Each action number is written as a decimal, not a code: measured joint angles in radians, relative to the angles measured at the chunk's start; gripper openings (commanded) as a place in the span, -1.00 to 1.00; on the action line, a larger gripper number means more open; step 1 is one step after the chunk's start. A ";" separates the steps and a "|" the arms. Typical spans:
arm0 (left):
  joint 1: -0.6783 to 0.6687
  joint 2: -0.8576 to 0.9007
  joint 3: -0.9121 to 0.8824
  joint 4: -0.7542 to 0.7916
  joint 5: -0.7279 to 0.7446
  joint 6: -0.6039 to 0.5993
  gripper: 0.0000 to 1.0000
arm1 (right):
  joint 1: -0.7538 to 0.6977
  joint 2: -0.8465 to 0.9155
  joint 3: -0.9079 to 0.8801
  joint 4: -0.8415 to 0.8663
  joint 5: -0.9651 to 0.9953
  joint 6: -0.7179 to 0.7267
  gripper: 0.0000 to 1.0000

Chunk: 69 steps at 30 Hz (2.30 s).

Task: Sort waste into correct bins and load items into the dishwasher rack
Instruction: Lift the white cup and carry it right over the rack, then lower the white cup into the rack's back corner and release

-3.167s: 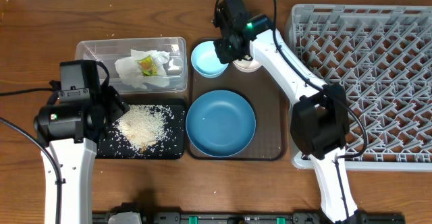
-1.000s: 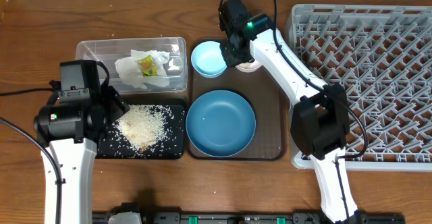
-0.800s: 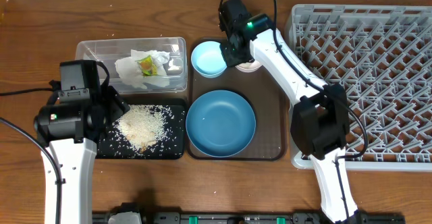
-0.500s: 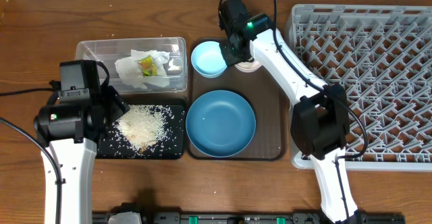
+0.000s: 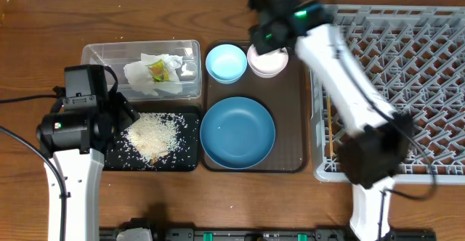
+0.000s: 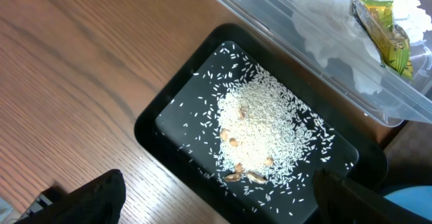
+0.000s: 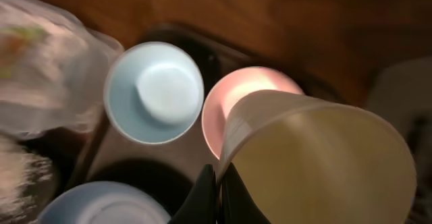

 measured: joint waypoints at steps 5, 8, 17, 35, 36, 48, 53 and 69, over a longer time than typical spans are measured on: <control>0.000 0.000 0.000 0.000 -0.003 0.000 0.82 | -0.164 -0.067 0.020 -0.065 -0.195 -0.058 -0.98; 0.000 0.000 0.000 0.000 -0.004 0.000 0.82 | -0.272 -0.048 0.019 -0.113 -0.330 -0.111 -0.98; 0.000 0.000 0.000 0.000 -0.004 0.000 0.83 | -0.451 0.033 0.005 -0.236 -0.729 -0.333 -0.98; 0.000 0.000 0.000 0.000 -0.004 0.000 0.82 | -0.533 0.248 0.005 -0.239 -0.967 -0.538 -0.98; 0.000 0.000 0.000 0.000 -0.004 0.000 0.82 | -0.533 0.258 0.005 -0.238 -0.980 -0.541 -0.98; 0.000 0.000 0.000 0.000 -0.004 0.000 0.82 | -0.603 0.280 0.005 -0.276 -1.038 -0.547 -0.97; 0.000 0.000 0.000 0.000 -0.004 0.000 0.83 | -0.652 0.280 0.005 -0.298 -1.018 -0.547 -0.98; 0.000 0.000 0.000 0.000 -0.004 0.000 0.82 | -0.658 0.295 0.005 -0.298 -1.014 -0.642 -0.98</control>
